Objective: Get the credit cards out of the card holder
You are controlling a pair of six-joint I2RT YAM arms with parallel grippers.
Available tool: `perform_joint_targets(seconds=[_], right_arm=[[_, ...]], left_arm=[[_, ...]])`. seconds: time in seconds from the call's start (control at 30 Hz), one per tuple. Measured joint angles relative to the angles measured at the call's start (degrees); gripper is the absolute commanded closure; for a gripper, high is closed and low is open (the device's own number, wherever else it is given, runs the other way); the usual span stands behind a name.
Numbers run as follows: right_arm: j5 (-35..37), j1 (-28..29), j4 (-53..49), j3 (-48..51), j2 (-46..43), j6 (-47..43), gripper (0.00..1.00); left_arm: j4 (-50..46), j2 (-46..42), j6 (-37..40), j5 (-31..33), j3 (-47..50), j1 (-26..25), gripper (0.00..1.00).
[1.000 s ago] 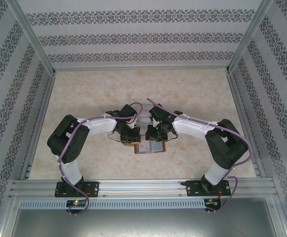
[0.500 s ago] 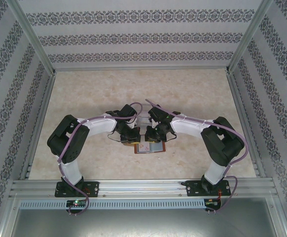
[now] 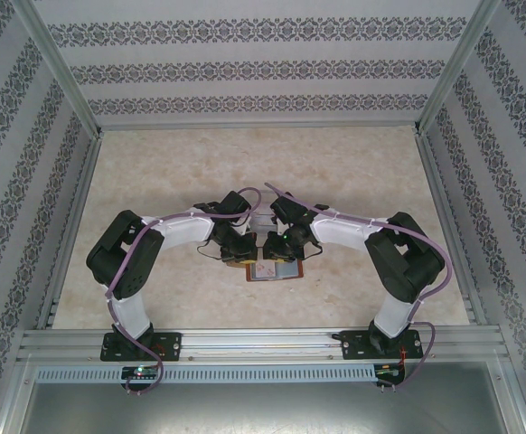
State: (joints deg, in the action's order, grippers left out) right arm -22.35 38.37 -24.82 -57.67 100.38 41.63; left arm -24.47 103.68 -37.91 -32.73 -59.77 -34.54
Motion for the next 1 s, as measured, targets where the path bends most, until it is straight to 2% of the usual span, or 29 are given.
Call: perform_joint_targets(seconds=[0.67,1.0], right_arm=[[1.70,-0.92,-1.95,-0.35,-3.21,0.00,0.66],[1.42,-1.88,-1.90,-0.28,-3.21,-0.09,0.67]], left_arm=[[-2.34,-0.24,0.15,0.63,-1.33,-0.02,0.97],[-2.29,-0.11,0.11,-0.15,-3.91,-2.27,0.98]])
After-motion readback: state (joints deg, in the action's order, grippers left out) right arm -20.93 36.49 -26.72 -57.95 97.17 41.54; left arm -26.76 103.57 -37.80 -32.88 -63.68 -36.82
